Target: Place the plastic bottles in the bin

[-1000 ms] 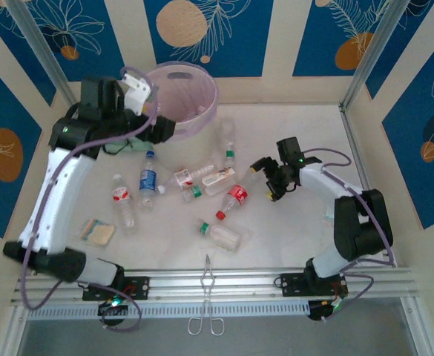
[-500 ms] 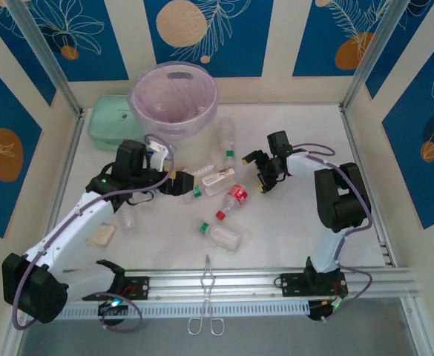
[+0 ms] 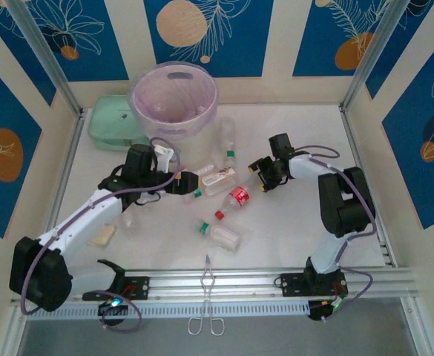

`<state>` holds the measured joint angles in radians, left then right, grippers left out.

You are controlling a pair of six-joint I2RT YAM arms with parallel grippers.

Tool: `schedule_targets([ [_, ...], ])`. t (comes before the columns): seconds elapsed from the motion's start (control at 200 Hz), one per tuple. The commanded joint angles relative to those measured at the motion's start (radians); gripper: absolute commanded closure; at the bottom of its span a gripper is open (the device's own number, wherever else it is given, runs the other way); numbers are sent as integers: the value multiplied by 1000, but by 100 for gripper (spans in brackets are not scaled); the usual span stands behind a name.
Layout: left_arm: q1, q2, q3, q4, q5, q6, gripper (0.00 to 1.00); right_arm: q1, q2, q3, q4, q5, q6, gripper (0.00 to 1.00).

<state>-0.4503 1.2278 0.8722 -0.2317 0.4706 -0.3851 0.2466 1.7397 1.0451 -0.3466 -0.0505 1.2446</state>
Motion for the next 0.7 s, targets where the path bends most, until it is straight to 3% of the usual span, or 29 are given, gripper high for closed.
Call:
schedule_targets([
  [0.0,-8,11,24,61,4,-22,0,-11,-113,-33,-87,52,-33,47],
  [0.385,-17,32,74,74,42,-55,0,-50,-438,-155,-231,86,-133,67],
  [0.525,-47,49,100,102,101,-86,0,-43,-529,-164,-211,18,-206,67],
  [0.695,-141,93,149,186,196,-107,0,-26,-592,-170,-27,-134,-289,73],
])
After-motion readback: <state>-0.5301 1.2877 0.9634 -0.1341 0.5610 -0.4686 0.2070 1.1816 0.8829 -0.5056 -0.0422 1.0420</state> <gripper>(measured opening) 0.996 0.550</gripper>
